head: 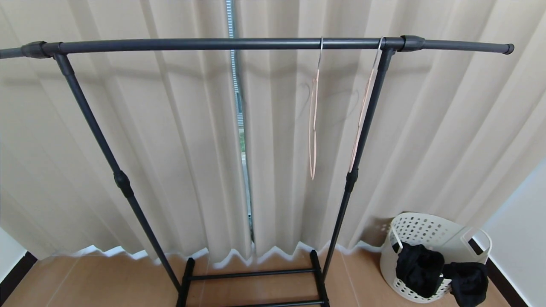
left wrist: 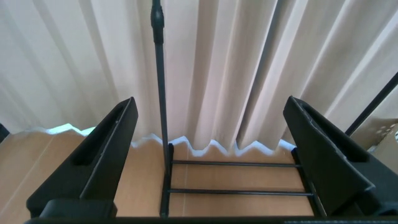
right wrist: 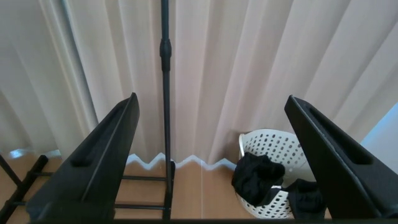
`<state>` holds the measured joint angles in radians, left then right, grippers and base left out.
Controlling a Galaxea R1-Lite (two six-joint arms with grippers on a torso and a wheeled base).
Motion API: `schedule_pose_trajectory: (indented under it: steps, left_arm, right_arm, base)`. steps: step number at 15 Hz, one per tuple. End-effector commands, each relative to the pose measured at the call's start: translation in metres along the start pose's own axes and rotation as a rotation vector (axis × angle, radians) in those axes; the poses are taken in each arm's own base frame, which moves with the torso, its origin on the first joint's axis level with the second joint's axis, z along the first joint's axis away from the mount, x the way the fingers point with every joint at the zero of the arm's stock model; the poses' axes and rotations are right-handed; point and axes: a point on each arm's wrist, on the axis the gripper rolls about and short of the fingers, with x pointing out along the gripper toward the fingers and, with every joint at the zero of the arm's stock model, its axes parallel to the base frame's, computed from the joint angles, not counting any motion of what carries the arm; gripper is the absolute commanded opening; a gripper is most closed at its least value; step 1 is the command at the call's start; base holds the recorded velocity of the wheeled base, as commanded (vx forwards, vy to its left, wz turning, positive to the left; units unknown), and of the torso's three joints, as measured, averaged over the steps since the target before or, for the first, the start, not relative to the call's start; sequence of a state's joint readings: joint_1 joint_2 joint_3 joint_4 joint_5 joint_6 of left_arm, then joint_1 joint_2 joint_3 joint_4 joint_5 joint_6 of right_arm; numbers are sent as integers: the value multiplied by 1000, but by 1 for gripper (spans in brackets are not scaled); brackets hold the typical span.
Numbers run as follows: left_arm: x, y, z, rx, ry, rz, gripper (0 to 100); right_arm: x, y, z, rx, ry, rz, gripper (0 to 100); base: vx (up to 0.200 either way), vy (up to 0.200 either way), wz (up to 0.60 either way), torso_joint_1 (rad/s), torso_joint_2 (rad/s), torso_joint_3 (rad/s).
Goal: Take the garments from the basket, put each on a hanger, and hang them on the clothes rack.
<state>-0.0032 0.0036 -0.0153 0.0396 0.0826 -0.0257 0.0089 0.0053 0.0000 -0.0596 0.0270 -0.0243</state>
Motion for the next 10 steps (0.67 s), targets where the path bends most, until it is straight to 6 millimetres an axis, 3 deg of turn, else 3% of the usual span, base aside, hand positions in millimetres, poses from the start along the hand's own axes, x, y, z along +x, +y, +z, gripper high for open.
schedule_pose_trajectory:
  steps: [1,10]
  left_arm:
    - [0,0,0,0,1,0,100]
    - [0,0,0,0,1,0,100]
  right_arm:
    - [0,0,0,0,1,1,100]
    - [0,0,0,0,2,1,100]
  base:
    - [0,0,0,-207,535,330]
    - [0,0,0,-172,502,332]
